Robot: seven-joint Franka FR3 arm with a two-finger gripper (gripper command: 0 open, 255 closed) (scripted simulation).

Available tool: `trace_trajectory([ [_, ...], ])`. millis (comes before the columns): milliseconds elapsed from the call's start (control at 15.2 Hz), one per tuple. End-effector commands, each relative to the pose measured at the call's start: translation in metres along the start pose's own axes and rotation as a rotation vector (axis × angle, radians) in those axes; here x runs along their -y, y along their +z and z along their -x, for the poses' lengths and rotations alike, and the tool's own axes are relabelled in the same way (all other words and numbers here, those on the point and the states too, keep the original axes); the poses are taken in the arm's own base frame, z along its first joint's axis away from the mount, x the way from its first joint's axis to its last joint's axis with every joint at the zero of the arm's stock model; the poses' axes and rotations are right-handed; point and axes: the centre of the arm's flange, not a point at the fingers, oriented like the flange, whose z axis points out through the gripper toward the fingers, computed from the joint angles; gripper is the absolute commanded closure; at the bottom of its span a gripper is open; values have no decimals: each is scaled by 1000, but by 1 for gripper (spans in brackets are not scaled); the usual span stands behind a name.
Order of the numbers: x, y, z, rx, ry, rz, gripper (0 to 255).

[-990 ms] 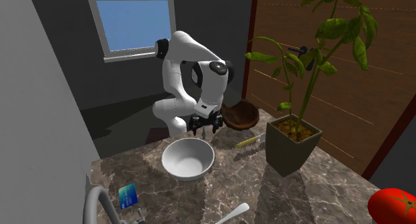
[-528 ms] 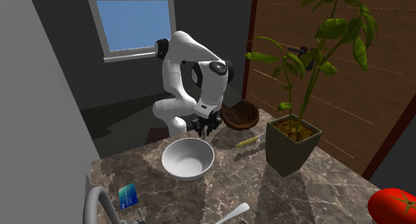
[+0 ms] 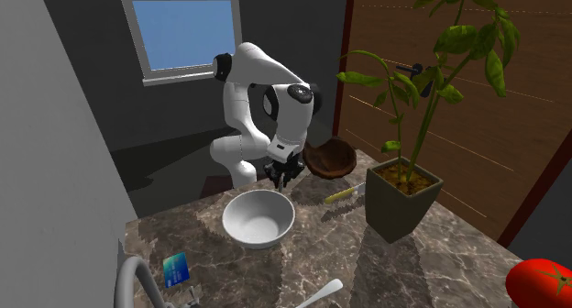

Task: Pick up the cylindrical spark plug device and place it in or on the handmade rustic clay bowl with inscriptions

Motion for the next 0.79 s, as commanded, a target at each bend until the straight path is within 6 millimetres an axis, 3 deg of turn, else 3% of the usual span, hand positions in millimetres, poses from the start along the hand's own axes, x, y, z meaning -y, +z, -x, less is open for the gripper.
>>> trace_trajectory([
  [0, -1, -5, 1, 0, 0, 0, 255],
  [726, -8, -62, 11, 0, 0, 0, 255],
])
